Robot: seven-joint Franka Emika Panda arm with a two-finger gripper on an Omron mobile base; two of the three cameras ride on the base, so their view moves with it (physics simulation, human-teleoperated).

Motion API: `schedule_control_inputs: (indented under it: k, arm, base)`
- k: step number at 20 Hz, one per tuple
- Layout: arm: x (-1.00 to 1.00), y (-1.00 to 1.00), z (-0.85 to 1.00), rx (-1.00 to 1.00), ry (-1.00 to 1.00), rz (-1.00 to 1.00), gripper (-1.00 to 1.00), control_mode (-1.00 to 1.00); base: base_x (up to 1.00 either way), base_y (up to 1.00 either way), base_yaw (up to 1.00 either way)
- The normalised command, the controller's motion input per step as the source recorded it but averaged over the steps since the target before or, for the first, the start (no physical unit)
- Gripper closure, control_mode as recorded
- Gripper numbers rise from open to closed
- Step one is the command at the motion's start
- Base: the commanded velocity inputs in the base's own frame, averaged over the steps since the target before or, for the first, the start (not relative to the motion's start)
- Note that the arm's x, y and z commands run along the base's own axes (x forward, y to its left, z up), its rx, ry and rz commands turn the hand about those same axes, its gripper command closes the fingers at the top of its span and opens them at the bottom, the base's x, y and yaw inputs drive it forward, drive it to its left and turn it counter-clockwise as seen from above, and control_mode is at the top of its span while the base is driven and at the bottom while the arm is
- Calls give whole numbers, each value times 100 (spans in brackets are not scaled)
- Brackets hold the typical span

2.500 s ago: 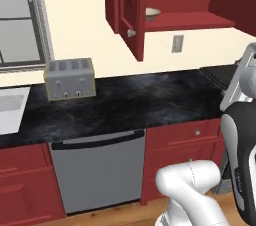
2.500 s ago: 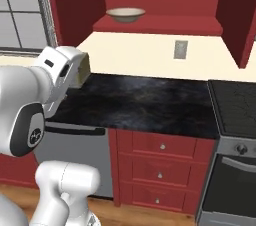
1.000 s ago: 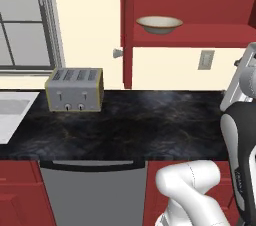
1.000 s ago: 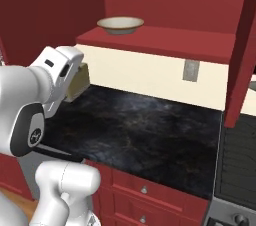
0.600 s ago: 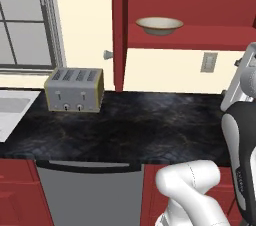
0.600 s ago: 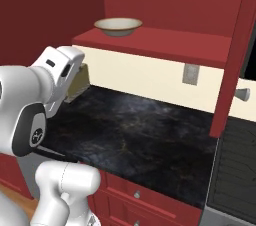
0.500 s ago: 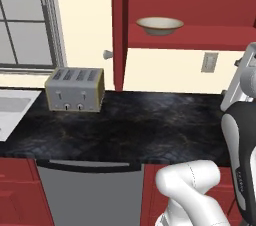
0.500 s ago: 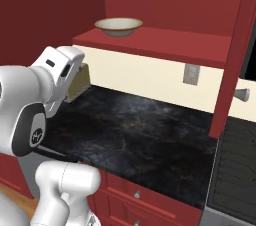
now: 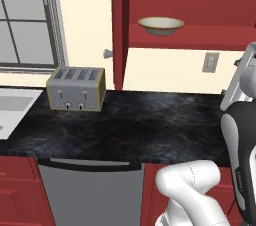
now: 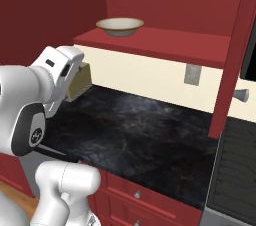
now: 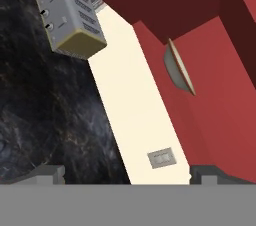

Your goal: Move the bowls from the cabinet to the plates on the dining table.

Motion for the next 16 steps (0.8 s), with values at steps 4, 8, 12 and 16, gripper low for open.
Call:
schedule_control_inputs:
  k: [4,8,12,16]
  arm:
    - [1,0,-1,0,0,1,-100,-100]
    - [0,0,0,0,0,3,-100,-100]
    - [0,0,2,0,-4,2,-100,-100]
    - [0,0,11,0,-2,1,-100,-100]
  base:
    - [7,0,4]
    - [0,0,0]
    - [0,0,0]
    - [0,0,0]
